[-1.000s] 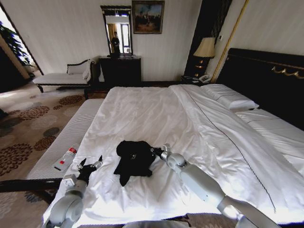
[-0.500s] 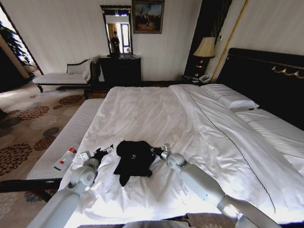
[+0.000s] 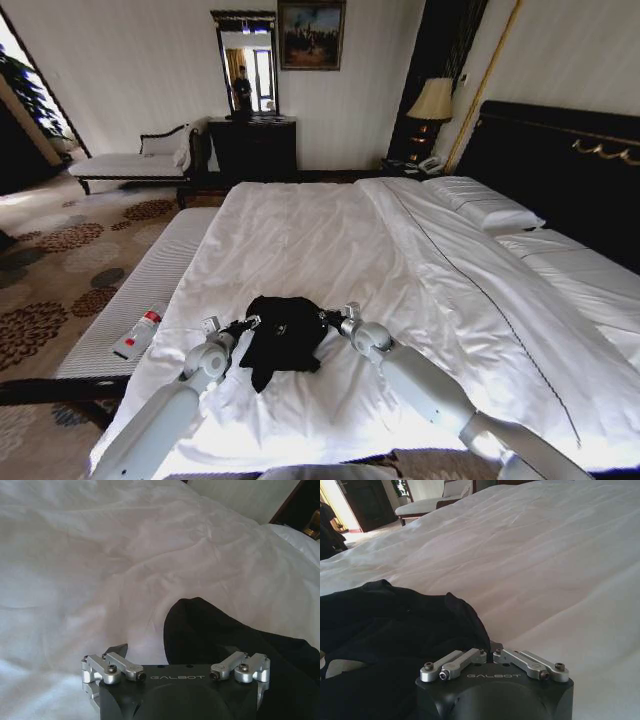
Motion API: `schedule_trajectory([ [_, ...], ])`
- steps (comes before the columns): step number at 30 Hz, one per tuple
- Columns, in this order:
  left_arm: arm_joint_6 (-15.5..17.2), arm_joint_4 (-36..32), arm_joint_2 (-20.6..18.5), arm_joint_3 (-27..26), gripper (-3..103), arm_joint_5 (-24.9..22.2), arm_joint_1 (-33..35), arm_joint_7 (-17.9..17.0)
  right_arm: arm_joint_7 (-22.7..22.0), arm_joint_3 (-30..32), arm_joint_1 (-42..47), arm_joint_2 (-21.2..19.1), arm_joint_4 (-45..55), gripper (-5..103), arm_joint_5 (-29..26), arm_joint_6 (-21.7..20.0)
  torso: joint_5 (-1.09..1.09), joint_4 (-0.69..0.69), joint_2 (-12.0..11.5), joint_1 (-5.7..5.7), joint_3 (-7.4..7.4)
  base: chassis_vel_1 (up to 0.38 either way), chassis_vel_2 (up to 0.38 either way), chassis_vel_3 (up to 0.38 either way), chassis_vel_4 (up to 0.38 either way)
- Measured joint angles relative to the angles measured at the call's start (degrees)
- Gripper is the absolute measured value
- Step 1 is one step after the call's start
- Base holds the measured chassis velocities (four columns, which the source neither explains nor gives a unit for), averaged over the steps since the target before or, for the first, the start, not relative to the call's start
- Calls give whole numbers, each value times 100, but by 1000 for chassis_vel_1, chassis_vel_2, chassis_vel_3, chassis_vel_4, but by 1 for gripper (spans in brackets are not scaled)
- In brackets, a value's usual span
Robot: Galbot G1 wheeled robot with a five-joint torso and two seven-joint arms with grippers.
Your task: Fold the clothes on the bed.
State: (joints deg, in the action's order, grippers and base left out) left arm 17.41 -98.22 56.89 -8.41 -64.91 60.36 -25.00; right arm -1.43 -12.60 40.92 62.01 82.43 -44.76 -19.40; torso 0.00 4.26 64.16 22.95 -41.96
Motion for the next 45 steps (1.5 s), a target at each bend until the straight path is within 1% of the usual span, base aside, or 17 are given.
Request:
schedule_trajectory([
  [2,-24,31,12,37,99,18,-33,7,0,2,-2,3,1,1,-9,-2,0,0,0,0,0,0,0,0,0],
  [3,-41,63,25,78,96,23,-64,13,0,2,-9,4,2,1,-19,-5,0,0,0,0,0,0,0,0,0],
  [5,-54,126,51,162,86,28,-125,16,-3,1,-20,6,8,1,-29,-9,0,-1,0,-1,0,0,0,0,0],
  [7,-55,143,59,184,86,29,-144,17,-4,-1,-21,6,9,1,-29,-11,0,0,0,0,0,0,0,0,0],
  [11,-94,267,115,286,64,66,-285,24,-6,-21,-8,-10,32,1,-27,-20,0,0,0,0,0,0,0,0,0],
  [13,-107,272,122,292,64,74,-306,25,-7,-22,-3,-15,36,1,-24,-21,-1,0,0,0,0,0,0,0,0],
  [16,-121,258,125,293,46,77,-328,25,-8,-22,3,-22,39,1,-15,-23,0,0,0,-1,0,0,0,0,0],
  [18,-122,247,124,293,46,73,-328,24,-9,-21,3,-24,40,1,-13,-23,-1,0,0,-1,0,0,0,0,0],
  [23,-133,219,206,288,20,19,-271,-33,-12,-22,-7,6,40,1,-9,-30,-1,0,0,-1,0,0,0,0,0],
  [24,-133,219,206,288,20,19,-271,-33,-12,-22,-7,6,40,1,-9,-30,-1,0,0,-1,0,0,0,0,0],
  [25,-139,218,222,289,15,37,-264,-40,-17,-21,-1,18,40,1,-6,-35,-1,0,0,-1,0,0,0,0,0],
  [26,-144,212,225,290,15,45,-262,-44,-20,-22,6,23,40,1,-4,-40,-1,0,0,-1,0,0,0,0,0],
  [28,-150,187,215,287,4,54,-262,-50,-24,-22,24,23,44,1,1,-45,-1,0,0,-1,0,0,0,0,0],
  [30,-151,176,196,274,2,55,-262,-52,-25,-22,32,19,52,1,3,-46,-1,0,0,-1,0,0,0,0,0],
  [39,-151,49,69,148,2,84,-258,-51,-57,14,98,-2,172,1,-25,-74,-1,0,0,-1,0,0,0,0,0],
  [42,-147,-35,38,60,2,87,-258,-46,-99,49,111,-57,271,1,-69,-111,-1,0,0,0,0,0,0,0,0],
  [45,-125,-217,-99,-53,2,75,-290,-30,-177,153,101,-206,487,1,-171,-188,0,0,0,-1,0,0,0,0,0],
])
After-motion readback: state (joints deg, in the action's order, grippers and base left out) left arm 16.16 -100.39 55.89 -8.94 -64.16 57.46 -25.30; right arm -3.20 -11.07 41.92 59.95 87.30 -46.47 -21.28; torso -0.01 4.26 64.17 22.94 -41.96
